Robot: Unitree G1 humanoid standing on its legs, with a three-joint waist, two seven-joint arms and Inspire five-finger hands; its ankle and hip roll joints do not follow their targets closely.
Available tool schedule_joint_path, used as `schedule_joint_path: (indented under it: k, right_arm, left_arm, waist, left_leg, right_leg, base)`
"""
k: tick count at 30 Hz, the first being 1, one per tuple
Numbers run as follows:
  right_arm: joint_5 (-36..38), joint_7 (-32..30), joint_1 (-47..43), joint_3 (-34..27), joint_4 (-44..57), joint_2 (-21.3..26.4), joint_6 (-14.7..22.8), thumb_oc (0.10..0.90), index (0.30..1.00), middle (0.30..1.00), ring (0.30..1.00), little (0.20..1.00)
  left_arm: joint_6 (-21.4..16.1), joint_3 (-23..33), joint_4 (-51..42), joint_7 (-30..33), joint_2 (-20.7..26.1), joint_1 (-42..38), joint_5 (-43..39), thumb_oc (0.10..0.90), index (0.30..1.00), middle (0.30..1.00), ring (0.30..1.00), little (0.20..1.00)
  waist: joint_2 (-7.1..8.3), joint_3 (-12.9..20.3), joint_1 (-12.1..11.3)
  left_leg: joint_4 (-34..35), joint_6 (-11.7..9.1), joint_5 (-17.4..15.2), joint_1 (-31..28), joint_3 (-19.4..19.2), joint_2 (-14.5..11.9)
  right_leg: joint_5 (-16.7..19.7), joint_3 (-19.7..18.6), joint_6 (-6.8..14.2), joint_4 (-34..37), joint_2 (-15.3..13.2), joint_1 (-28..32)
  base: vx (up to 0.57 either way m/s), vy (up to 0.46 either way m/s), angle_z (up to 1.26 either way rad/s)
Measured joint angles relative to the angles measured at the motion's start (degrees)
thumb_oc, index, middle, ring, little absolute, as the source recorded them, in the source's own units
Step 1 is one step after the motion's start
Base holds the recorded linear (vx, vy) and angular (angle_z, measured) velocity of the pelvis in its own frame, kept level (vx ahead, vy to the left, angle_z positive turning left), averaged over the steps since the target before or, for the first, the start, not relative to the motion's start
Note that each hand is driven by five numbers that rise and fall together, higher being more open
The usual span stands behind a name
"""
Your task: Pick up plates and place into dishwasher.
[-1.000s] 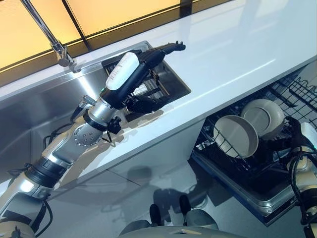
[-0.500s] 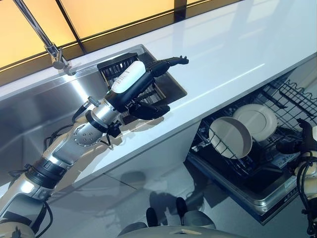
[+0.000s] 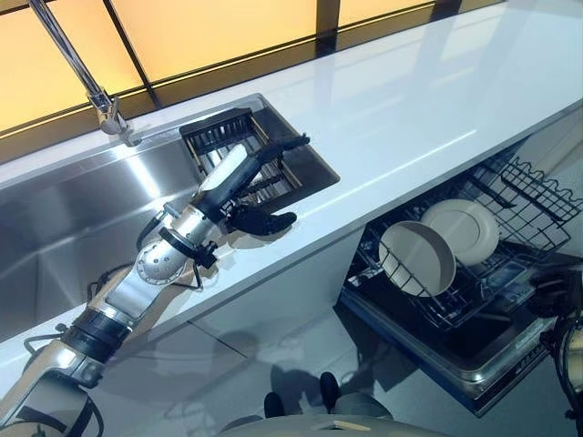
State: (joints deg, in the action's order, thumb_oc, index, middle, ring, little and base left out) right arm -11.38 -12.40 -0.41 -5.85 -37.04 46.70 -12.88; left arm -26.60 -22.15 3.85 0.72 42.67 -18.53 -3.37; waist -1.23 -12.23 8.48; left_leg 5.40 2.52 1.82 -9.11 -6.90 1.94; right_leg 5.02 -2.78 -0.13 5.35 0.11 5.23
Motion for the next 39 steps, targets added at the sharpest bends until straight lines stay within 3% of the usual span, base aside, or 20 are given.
schedule_joint_path:
  k: [6,22,29,39]
  right_arm:
    - [-0.1,1.0,-0.1,2.4,-3.7,-1.8,0.1,0.100,0.300,0.300,0.300,0.200]
    - [0.0,0.8,-6.8,7.3,-16.7,-7.0,0.4,0.100,0.300,0.300,0.300,0.200]
    - [-0.1,0.0,-10.7,10.6,-20.8,-7.2,0.4,0.100,0.300,0.300,0.300,0.200]
    - [-1.2,0.5,-15.8,13.7,-23.8,-7.1,-1.6,0.100,0.300,0.300,0.300,0.200]
  left_arm:
    - [0.0,0.0,0.2,-0.1,-1.6,1.0,-0.2,0.800,0.900,0.900,0.900,0.900]
    - [0.0,0.0,-3.8,-1.1,-1.4,0.9,-2.3,0.800,0.900,0.900,0.900,0.900]
    - [0.0,0.0,-5.4,0.2,-1.3,0.9,-2.3,0.800,0.900,0.900,0.900,0.900]
    - [0.0,-0.1,-5.4,2.3,-1.3,-0.2,-2.3,0.800,0.900,0.900,0.900,0.900]
  waist:
    - [0.67,0.4,-0.6]
    - [0.49,0.5,-1.9]
    - [-1.49,0.1,-2.5]
    - [-4.32,-2.9,-2.5]
  left_leg:
    - [0.0,0.0,0.0,0.5,0.1,0.0]
    - [0.0,0.0,0.6,1.8,1.5,0.1]
    - [0.0,0.0,1.1,3.5,2.0,0.1]
    - [0.0,-0.1,1.3,4.1,2.7,0.1]
  right_leg:
    - [0.0,0.2,0.0,0.0,-0.1,-0.2]
    - [0.0,1.7,0.0,0.3,-0.3,-1.2]
    - [0.0,2.2,0.0,0.3,-0.4,-2.7]
    - [0.0,3.2,0.0,0.3,-0.4,-3.1]
  base:
    - [-0.01,-0.039,0.03]
    - [-0.02,-0.043,0.04]
    - [-0.01,-0.024,0.05]
    - [0.00,-0.006,0.03]
